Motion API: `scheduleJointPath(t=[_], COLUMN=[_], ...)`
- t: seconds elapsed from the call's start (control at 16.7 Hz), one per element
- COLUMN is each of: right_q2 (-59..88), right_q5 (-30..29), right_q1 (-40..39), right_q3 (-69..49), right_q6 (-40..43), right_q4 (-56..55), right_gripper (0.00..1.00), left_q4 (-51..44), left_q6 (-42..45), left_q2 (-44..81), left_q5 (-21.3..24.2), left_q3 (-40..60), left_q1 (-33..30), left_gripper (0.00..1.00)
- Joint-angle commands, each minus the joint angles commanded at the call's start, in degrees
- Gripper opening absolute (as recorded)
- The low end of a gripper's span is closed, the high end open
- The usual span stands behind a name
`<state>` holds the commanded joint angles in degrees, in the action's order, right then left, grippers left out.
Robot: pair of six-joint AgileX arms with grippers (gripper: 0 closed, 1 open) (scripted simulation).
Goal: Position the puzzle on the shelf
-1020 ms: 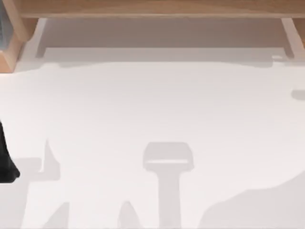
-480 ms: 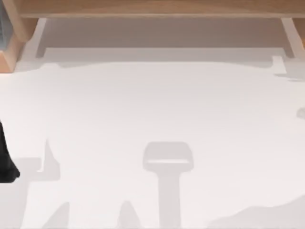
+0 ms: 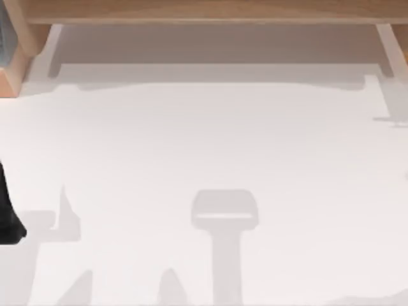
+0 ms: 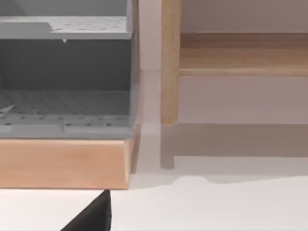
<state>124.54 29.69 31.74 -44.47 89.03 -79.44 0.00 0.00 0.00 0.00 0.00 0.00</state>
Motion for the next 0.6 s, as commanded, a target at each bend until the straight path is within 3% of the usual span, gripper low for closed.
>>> scheduleJointPath(t=[0.6], right_q2=[-2.85], right_q5=[3.20], right_q1=[3.09], right_q3=[6.35], right_q6=[-0.04], right_q4=[-4.51], right_gripper=[0.00], left_q4=[0.00], left_q6=[0.00], left_q2=[0.00], left_q5=[0.00], left_q3=[0.00], left_q1=[0.00], left_gripper=[1.00])
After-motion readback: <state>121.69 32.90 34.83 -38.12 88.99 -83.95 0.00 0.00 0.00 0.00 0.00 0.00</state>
